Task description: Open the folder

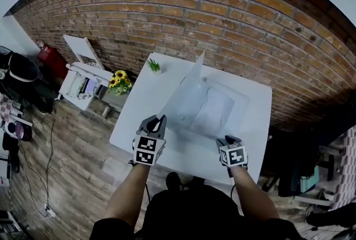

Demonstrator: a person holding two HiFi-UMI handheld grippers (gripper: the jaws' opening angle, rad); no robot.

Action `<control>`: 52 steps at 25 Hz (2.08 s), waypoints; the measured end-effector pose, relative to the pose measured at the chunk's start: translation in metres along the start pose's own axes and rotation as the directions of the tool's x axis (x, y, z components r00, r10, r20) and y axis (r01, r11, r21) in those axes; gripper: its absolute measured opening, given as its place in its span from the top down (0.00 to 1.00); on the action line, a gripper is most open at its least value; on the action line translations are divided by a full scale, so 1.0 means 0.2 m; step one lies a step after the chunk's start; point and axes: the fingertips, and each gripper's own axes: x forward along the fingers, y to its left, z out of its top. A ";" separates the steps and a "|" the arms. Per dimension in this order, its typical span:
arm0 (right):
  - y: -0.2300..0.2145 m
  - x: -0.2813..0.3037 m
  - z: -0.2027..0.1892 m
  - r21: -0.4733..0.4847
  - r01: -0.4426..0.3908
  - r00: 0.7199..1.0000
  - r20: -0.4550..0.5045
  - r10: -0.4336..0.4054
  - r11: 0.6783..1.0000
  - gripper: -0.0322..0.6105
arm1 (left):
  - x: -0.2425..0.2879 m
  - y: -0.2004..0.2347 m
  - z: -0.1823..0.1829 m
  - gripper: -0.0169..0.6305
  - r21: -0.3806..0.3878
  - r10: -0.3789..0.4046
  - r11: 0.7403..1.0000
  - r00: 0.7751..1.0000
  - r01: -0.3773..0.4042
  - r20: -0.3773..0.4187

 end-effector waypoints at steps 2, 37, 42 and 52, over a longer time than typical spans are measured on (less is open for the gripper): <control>-0.01 0.00 0.00 -0.004 0.004 1.000 0.001 -0.004 1.000 0.67 | 0.00 0.04 -0.03 0.94 -0.022 0.027 0.999 1.000 -0.028 -0.016; -0.21 0.07 0.17 0.035 0.051 0.998 0.022 -0.052 0.998 0.71 | 0.01 0.49 -0.58 0.88 -0.274 0.189 0.928 0.952 -0.254 -0.242; -0.20 0.06 0.20 0.058 0.059 0.998 0.035 -0.061 0.997 0.71 | 0.00 0.48 -0.57 0.87 -0.279 0.170 0.931 0.957 -0.234 -0.235; -0.13 -0.08 0.35 0.063 0.036 0.980 0.192 -0.047 0.997 0.84 | -0.01 0.46 -0.53 0.87 -0.284 0.153 0.936 0.965 -0.210 -0.212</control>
